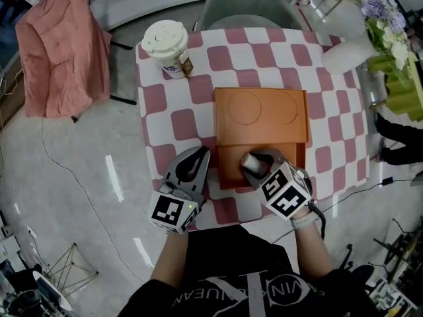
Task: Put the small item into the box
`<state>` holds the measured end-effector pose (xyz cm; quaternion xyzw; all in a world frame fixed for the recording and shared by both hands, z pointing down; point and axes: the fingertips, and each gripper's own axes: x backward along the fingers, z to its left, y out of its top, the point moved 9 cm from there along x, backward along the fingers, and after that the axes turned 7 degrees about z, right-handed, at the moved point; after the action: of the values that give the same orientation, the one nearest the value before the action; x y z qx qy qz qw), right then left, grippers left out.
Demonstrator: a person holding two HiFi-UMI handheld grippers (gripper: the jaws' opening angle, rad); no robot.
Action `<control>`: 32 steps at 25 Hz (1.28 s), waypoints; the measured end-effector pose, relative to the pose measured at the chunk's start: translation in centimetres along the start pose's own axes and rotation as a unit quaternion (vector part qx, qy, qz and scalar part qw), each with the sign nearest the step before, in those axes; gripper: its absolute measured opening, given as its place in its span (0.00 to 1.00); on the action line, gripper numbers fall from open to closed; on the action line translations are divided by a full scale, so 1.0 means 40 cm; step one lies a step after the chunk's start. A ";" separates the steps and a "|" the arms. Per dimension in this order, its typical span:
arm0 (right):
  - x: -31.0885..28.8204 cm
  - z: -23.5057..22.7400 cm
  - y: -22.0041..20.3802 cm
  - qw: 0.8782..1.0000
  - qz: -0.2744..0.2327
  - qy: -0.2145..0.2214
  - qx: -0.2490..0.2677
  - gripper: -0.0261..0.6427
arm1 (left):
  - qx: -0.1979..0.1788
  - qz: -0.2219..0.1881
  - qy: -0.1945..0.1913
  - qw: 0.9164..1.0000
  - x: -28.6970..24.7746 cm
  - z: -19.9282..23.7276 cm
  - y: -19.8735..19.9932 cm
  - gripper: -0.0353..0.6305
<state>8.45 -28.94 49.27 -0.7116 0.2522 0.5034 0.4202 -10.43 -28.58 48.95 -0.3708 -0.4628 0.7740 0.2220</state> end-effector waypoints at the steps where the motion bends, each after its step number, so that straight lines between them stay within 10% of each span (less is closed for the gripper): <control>1: 0.001 0.001 0.000 1.000 -0.002 0.001 0.001 0.27 | 0.000 0.000 0.001 1.000 0.000 0.000 0.000 0.08; 32: 0.122 0.052 -0.037 0.996 -0.075 -0.052 -0.023 0.27 | -0.017 -0.015 -0.016 1.000 0.040 -0.066 0.007 0.08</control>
<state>10.35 -26.09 44.98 -0.7109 0.1646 0.5126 0.4526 -9.39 -26.15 47.34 -0.3552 -0.4847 0.7686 0.2194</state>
